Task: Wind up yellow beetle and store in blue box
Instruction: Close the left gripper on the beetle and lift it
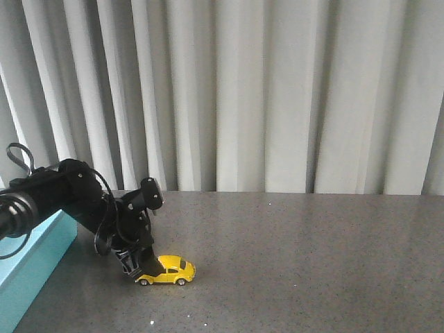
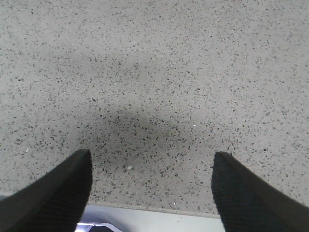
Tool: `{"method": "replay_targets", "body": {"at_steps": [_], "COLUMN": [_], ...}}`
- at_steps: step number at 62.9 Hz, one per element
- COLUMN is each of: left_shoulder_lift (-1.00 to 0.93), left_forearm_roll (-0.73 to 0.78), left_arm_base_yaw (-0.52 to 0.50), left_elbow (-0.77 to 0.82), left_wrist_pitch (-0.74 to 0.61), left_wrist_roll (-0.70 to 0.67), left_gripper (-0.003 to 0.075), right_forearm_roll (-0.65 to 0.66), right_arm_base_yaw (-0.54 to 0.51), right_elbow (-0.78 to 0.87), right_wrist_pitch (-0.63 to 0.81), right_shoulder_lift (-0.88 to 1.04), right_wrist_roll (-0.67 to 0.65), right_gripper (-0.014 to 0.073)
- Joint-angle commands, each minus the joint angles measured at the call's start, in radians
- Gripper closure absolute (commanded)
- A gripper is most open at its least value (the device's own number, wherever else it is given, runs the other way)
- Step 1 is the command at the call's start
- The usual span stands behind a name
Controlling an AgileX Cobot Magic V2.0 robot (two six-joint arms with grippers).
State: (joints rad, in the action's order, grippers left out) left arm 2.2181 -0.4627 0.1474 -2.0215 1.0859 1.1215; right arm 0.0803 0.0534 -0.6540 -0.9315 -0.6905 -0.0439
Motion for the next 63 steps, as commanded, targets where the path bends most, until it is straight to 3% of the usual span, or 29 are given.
{"method": "replay_targets", "body": {"at_steps": [1,28,50,63], "left_shoulder_lift": [-0.019,0.076,0.080,0.066], "left_forearm_roll": [-0.054,-0.088,-0.092,-0.093], "left_arm_base_yaw": [0.005,0.005,0.005,0.004], "left_elbow": [-0.084,-0.147,-0.147,-0.147], "left_wrist_pitch": [0.009,0.050,0.049,0.064], "left_wrist_roll": [0.003,0.018,0.021,0.004], "left_gripper": [0.0196,0.0200,0.0412,0.0438], "right_forearm_roll": [0.006,0.006,0.006,0.006], "right_arm_base_yaw": [0.002,0.002,0.002,0.002], "right_elbow": [-0.024,-0.024,-0.024,-0.024], "right_wrist_pitch": [0.047,0.048,0.048,0.048], "right_shoulder_lift": [0.002,0.002,0.002,0.002], "right_wrist_roll": [-0.003,-0.003,-0.003,-0.003], "right_gripper": [0.0088,0.0088,0.0088,0.0088]}}
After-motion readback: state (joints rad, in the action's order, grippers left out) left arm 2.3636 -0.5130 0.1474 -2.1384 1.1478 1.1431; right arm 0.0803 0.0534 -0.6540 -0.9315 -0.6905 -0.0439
